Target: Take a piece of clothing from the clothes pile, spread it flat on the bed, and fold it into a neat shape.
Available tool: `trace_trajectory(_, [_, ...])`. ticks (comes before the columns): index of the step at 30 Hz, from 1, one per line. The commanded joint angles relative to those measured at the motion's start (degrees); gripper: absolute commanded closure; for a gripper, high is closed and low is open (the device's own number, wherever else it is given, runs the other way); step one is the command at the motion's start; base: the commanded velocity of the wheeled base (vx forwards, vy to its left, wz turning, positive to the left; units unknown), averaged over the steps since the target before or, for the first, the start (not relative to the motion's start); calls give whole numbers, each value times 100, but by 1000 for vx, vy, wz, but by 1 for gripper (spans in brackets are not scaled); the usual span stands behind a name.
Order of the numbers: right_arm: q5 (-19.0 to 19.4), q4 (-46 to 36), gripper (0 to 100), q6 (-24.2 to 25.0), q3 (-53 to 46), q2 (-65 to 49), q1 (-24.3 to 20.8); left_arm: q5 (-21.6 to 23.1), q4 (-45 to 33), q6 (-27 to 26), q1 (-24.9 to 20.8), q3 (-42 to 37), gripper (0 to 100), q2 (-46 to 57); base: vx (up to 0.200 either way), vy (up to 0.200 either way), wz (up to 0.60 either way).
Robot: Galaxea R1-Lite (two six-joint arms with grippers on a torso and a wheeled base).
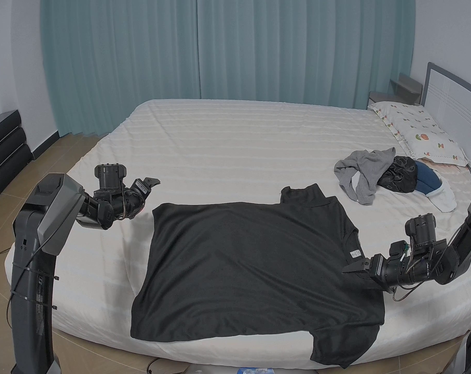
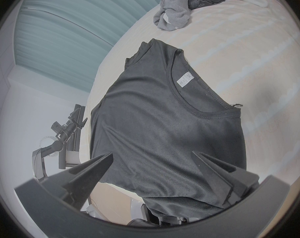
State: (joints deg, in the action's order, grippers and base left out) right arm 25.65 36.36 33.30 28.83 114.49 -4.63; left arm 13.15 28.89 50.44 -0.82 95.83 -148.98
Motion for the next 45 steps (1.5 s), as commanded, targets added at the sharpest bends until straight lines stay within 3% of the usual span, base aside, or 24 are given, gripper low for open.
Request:
trace_trajectory(1, [2, 2, 0, 1, 17, 91, -47, 29, 11, -8, 20, 76, 0, -193, 0, 0, 0])
trace_trajectory(28, [-7, 2, 0, 9, 0, 38, -178, -59, -129, -52, -129, 709, 0, -799, 0, 0, 0])
trace_trajectory(29, [-7, 2, 0, 9, 0, 38, -178, -59, -209, -61, -129, 762, 100, -799, 0, 0, 0])
trace_trajectory(39, [-34, 143, 0, 317, 96, 12, -178, -261, -358, -61, -103, 937, 100, -869, 0, 0, 0])
trace_trajectory(45, [-289, 820, 0, 923, 659, 258, -178, -823, -217, -35, -120, 1148, 100, -887, 0, 0, 0])
